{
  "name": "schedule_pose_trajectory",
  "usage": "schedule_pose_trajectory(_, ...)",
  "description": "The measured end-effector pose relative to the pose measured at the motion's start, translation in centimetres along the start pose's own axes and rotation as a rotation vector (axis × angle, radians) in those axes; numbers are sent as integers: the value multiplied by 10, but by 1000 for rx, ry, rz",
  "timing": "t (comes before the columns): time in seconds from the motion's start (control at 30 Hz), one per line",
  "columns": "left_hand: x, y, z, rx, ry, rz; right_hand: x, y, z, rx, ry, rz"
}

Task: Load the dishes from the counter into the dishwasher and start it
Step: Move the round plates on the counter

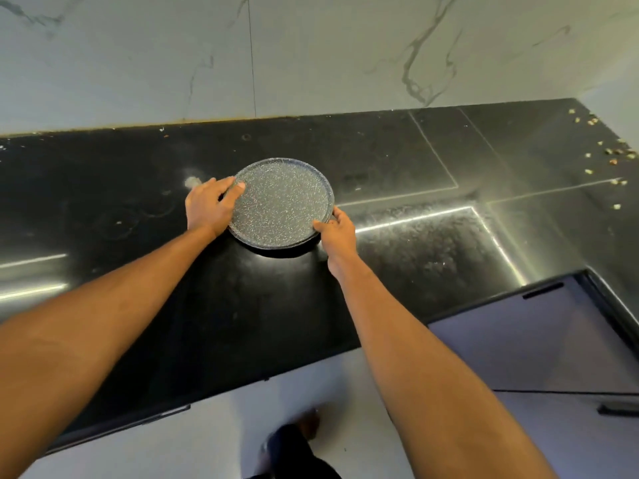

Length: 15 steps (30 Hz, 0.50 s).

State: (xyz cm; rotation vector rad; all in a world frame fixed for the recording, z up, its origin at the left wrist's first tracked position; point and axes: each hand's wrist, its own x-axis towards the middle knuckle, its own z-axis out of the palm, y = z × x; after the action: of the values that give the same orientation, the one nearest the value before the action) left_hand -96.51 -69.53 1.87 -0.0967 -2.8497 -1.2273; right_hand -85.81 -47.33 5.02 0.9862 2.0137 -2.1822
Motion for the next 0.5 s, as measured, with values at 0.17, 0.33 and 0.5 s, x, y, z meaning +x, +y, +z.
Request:
schedule_pose_trajectory(0.17, -24, -1, 2, -76, 32, -28, -10, 8, -5, 71, 31, 32)
schedule_pose_trajectory(0.33, -66, 17, 9, -297, 58, -74, -24, 13, -33, 228, 72, 80)
schedule_pose_trajectory(0.5, -116, 68, 42, -580, 16, -122, -57, 30, -95, 302, 184, 86)
